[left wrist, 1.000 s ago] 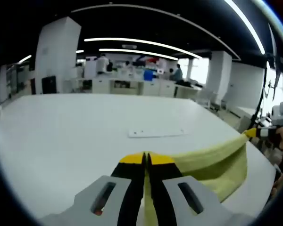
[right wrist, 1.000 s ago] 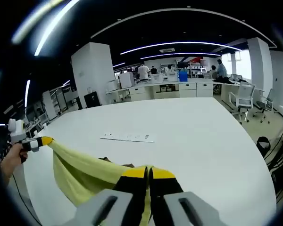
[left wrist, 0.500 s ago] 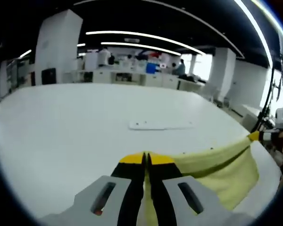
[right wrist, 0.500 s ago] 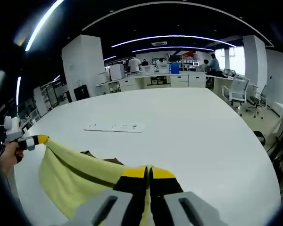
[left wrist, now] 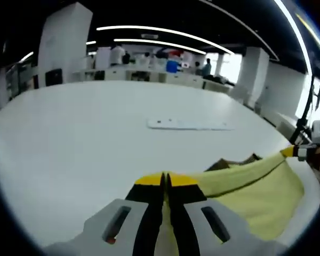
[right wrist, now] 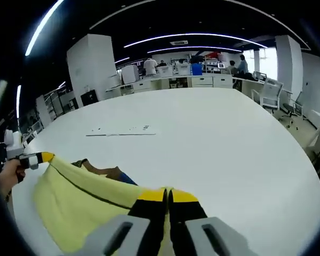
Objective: Fold the garment on the visible template until the final outline fits inside the template.
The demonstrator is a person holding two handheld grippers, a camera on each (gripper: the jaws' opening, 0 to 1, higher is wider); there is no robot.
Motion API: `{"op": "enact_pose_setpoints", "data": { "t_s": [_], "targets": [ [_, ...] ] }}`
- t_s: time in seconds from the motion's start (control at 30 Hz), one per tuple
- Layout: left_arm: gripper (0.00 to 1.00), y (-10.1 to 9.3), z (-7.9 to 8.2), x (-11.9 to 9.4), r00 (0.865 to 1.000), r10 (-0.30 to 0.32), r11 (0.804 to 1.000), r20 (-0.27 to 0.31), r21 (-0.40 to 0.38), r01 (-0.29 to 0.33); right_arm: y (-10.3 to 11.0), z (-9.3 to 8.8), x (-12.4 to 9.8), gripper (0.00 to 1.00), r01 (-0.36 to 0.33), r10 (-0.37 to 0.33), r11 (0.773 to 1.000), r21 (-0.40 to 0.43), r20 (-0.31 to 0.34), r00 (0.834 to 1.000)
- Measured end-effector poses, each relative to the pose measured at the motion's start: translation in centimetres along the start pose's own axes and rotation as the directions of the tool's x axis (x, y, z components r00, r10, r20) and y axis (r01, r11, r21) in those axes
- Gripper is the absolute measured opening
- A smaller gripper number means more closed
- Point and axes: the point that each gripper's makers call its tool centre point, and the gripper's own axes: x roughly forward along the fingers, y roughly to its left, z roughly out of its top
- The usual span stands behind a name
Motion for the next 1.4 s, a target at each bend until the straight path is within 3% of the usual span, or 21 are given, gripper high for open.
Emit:
{"op": "enact_pose_setpoints", "data": {
  "t_s": [0.4, 0.5, 0.7, 0.87, 0.9, 1.1, 1.2, 1.4],
  "targets": [
    [0.00, 0.6, -1.7, 0.7, 0.999, 0.038, 0.999, -0.034, 0.005, -0.038, -0.1, -1.7, 0.6, 0.00, 0.007, -0.007, 1.000, 0.004, -0.050, 0.999],
    [0.00, 0.6, -2.1, 0.9, 0.998, 0.042, 0.999, -0.049, 0.034, -0.041, 0.1, -1.9, 0.6, 0.00, 0.001, 0.003, 0.998, 0.065, -0.050, 0.999],
    [0.01, 0.5, -2.0, 0.9, 0.998, 0.030, 0.994, -0.047, 0.103, -0.025, 0.3, -2.0, 0.6, 0.00, -0.017, 0.020, 0.998, 0.058, -0.051, 0.998],
    [0.13, 0.7, -1.2, 0.1, 0.999, -0.025, 0.996, -0.030, 0.086, 0.028, 0.7, -1.4, -0.1, 0.13, -0.050, 0.050, 0.998, 0.031, -0.023, 0.998],
    [0.14, 0.9, -0.9, -0.2, 0.999, -0.031, 0.991, -0.028, 0.126, 0.034, 0.7, -1.4, -0.1, 0.16, -0.058, 0.058, 0.998, 0.011, -0.026, 0.998],
    [0.27, 0.7, -0.6, -1.6, 0.994, -0.108, 0.976, -0.026, 0.189, 0.111, 1.4, -1.6, -1.5, 0.28, -0.107, 0.103, 0.989, -0.099, -0.039, 0.994],
    [0.28, 0.5, -1.2, -2.0, 0.990, -0.131, 0.959, -0.048, 0.248, 0.139, 1.5, -2.0, -2.1, 0.29, -0.117, 0.105, 0.971, -0.210, -0.066, 0.992],
    [0.26, -0.4, -2.3, -1.3, 0.982, -0.173, 0.949, -0.077, 0.252, 0.187, 0.9, -2.6, -2.1, 0.28, -0.090, 0.059, 0.918, -0.385, -0.092, 0.994]
  ]
}}
